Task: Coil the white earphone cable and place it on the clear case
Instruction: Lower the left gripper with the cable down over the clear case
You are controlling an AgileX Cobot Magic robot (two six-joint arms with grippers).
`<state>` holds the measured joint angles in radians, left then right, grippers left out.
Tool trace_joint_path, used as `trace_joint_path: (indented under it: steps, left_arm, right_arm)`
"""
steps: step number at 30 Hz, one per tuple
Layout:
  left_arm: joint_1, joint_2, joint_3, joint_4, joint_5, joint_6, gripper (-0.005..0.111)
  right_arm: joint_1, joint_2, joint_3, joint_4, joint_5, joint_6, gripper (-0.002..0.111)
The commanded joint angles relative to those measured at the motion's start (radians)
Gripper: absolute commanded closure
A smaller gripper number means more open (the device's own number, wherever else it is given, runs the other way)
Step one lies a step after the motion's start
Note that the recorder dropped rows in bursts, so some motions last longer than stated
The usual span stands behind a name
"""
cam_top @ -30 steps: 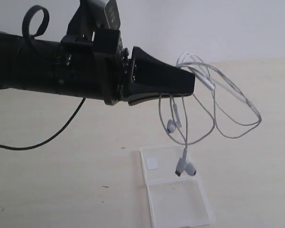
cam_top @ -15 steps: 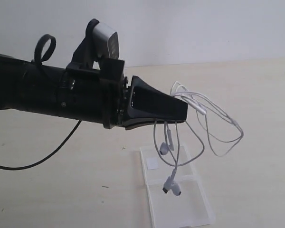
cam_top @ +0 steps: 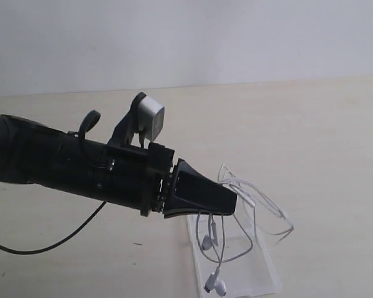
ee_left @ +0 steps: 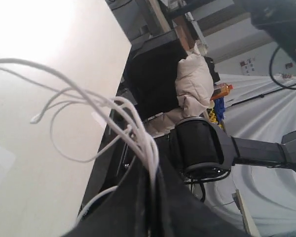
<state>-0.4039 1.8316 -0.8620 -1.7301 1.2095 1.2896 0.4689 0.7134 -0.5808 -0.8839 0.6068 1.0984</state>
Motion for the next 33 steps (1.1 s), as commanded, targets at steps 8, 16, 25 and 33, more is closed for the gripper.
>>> trace_joint_path:
  steps: [8,16,25,33]
  left_arm:
    - [0.009,0.065,0.016,-0.014,0.012,-0.067,0.107]
    - [0.009,0.047,0.067,-0.014,0.012,-0.150,0.107]
    - [0.047,0.019,0.070,-0.014,-0.032,-0.162,0.107]
    - [0.047,0.014,0.070,0.050,-0.042,-0.228,0.107]
  right_arm:
    - [-0.004,-0.005,0.006,-0.005,-0.004,0.003,0.108]
    - [-0.004,-0.005,0.006,-0.005,-0.004,0.003,0.108]
    - [-0.004,-0.005,0.006,-0.005,-0.004,0.003,0.108]
    - [-0.004,-0.005,0.006,-0.005,-0.004,0.003,0.108]
